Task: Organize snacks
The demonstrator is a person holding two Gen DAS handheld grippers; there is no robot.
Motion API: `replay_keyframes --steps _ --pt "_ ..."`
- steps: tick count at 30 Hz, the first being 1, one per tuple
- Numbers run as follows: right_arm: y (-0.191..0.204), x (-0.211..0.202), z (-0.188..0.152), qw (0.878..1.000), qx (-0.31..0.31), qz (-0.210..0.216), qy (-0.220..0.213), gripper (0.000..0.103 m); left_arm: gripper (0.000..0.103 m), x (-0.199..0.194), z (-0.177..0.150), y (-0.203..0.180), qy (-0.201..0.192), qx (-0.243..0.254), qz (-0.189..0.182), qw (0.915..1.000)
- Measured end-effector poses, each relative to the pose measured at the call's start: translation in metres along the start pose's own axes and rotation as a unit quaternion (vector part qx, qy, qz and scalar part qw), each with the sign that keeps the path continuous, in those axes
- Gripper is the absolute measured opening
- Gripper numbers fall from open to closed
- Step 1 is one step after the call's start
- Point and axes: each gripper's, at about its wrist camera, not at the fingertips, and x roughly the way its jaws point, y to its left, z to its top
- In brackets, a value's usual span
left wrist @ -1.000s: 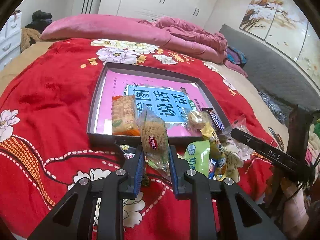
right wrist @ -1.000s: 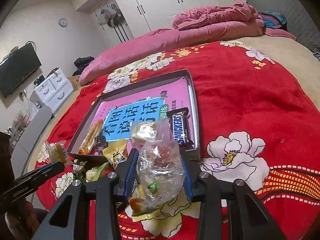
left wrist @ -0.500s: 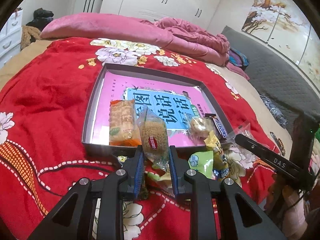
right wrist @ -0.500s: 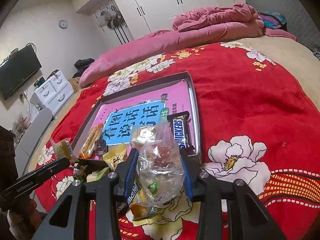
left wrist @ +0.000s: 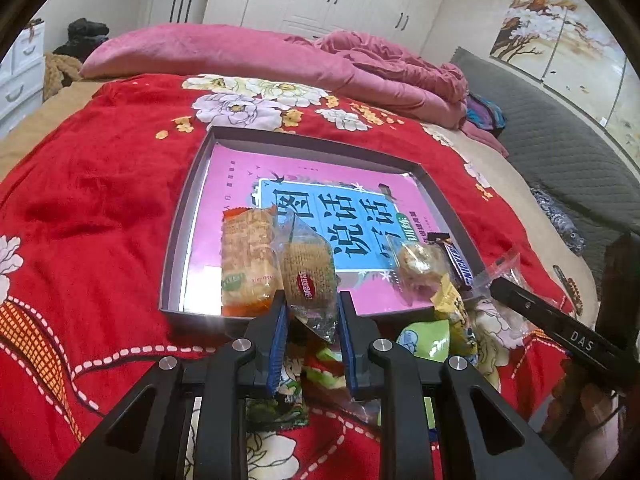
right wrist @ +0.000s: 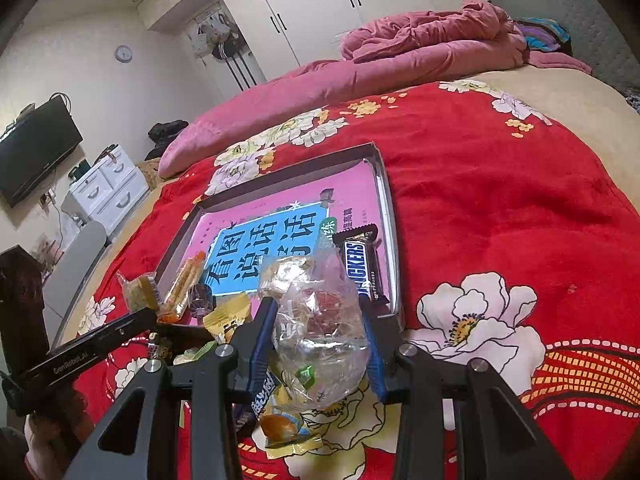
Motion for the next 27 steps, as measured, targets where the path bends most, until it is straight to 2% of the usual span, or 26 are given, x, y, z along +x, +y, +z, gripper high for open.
replay_keyframes --steps 27 --pt "0.000 0.023 0.019 1.000 -0.008 -0.019 -0.011 0.040 0.024 0.030 0.010 0.010 0.027 -0.017 0.008 0.9994"
